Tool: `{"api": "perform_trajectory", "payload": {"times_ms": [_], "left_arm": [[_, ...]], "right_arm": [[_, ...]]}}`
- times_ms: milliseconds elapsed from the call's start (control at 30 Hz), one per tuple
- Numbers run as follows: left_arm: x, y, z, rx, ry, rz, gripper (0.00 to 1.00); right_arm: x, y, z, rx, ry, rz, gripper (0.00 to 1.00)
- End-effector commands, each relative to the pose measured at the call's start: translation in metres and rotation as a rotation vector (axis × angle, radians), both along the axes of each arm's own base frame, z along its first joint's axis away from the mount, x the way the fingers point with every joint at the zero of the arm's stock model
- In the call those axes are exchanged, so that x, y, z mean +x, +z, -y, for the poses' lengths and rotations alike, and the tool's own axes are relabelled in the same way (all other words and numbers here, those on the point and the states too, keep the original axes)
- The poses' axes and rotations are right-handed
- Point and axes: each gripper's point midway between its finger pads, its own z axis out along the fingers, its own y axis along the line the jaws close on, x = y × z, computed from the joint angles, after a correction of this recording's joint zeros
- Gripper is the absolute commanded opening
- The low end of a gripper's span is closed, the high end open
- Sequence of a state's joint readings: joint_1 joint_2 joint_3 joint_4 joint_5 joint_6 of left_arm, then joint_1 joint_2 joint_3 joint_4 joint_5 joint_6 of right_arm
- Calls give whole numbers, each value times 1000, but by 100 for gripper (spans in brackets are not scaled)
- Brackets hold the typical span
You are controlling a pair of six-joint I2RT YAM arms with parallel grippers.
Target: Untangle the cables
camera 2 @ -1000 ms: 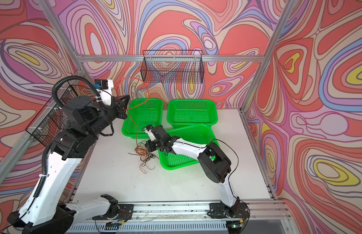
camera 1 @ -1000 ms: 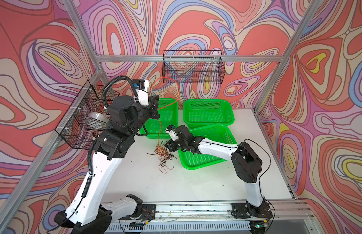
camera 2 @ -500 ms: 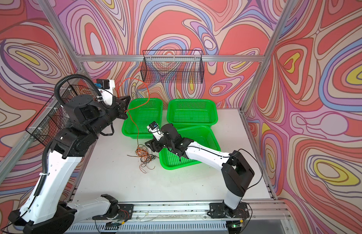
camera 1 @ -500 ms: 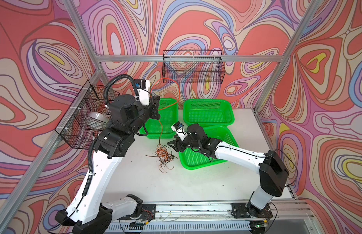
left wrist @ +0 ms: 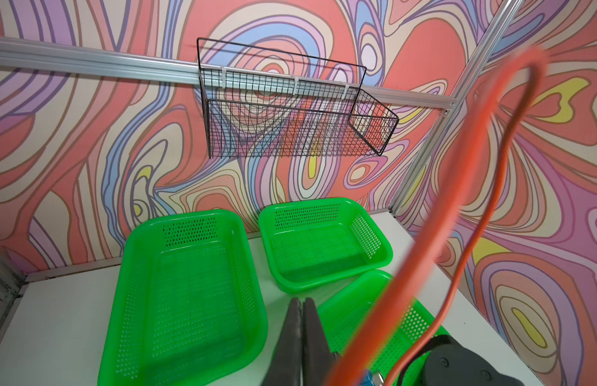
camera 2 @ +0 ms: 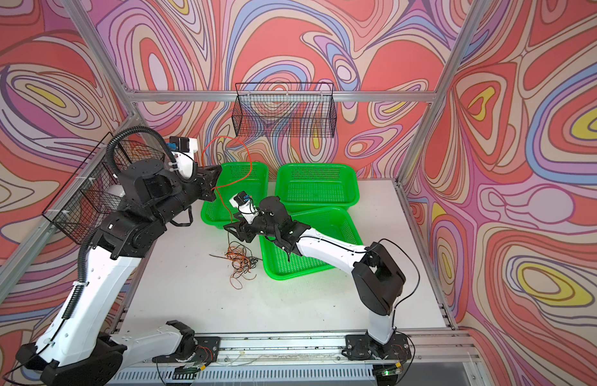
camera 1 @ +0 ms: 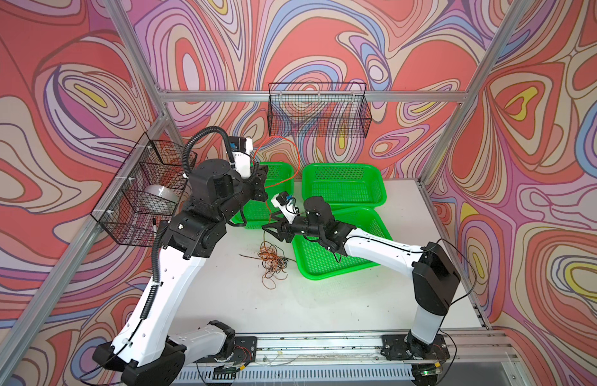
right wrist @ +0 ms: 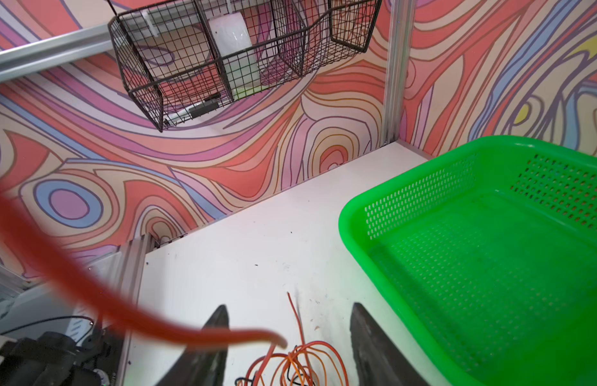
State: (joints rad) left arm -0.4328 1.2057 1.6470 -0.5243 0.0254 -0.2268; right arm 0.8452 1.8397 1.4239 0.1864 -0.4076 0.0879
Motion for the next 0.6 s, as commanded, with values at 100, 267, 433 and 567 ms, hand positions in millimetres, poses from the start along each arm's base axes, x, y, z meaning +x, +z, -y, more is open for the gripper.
{"api": "perform_trajectory", "payload": {"times_ms": [100, 267, 433, 567], "left_arm": [[3, -20, -7, 3, 44, -58, 0], [12, -47, -17, 26, 95, -143, 0], [27, -93, -22, -33, 66, -306, 23], [28, -123, -17, -26, 34, -385, 53]], "right_arm": [[-10, 8, -4, 62, 48, -43, 0], [-30, 25, 7, 126, 91, -85, 0], [-40, 36, 15, 141, 96, -156, 0], [-45, 45, 19, 152, 95, -170, 0]]}}
